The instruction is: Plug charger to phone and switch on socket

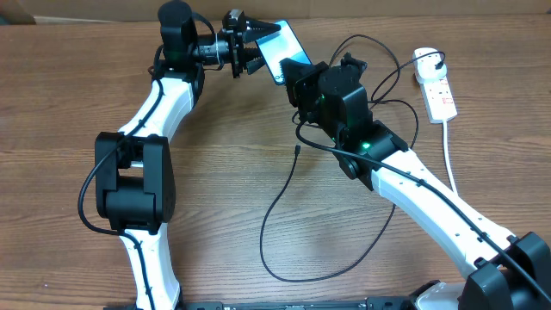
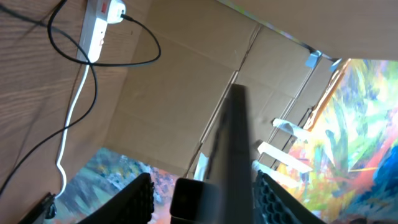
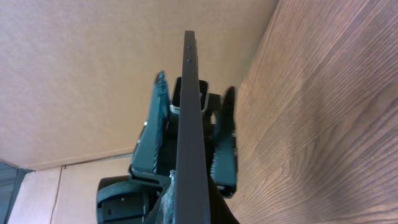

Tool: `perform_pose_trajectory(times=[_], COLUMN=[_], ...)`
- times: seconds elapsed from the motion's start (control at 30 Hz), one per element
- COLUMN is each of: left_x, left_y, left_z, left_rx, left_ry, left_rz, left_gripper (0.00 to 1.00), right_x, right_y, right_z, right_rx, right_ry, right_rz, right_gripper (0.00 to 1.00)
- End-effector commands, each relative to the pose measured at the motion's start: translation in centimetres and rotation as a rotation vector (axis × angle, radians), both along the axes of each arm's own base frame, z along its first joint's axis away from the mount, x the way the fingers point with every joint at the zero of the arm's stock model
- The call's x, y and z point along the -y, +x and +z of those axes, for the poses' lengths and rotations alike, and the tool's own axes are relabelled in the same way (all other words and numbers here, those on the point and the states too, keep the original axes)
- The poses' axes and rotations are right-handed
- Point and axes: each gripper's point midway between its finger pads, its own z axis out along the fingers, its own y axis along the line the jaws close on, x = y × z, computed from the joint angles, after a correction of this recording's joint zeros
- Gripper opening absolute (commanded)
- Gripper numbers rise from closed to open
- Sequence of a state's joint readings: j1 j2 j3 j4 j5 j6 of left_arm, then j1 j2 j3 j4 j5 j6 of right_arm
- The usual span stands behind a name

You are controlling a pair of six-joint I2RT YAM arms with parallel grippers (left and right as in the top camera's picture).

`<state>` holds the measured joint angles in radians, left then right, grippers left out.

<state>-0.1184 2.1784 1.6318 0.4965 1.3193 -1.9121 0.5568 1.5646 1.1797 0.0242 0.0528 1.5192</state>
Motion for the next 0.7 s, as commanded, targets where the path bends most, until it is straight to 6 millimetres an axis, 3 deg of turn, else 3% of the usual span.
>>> perform_pose_trajectory(times=[0.0, 0.1, 0.67], left_x=[0.7, 0.8, 2.9], left_y=[-0.2, -0.4, -1.1], left_z=[1.1, 1.2, 1.1], left_rx=[0.059, 0.067, 0.056], left_ry=[-0.006, -0.007, -0.007], left_rz=[-0.012, -0.023, -0.047], left_gripper=[0.43, 0.39, 0.39], right_x=[0.2, 0.2, 0.2], right_y=[0.4, 0.3, 0.3], right_z=[1.1, 0.8, 0.9], right_rx=[0.021, -0.001, 0.003], right_ry=[0.017, 0.033, 0.038], right_rz=[-0.020, -0.028, -0.028], right_gripper=[0.04, 0.04, 0.04])
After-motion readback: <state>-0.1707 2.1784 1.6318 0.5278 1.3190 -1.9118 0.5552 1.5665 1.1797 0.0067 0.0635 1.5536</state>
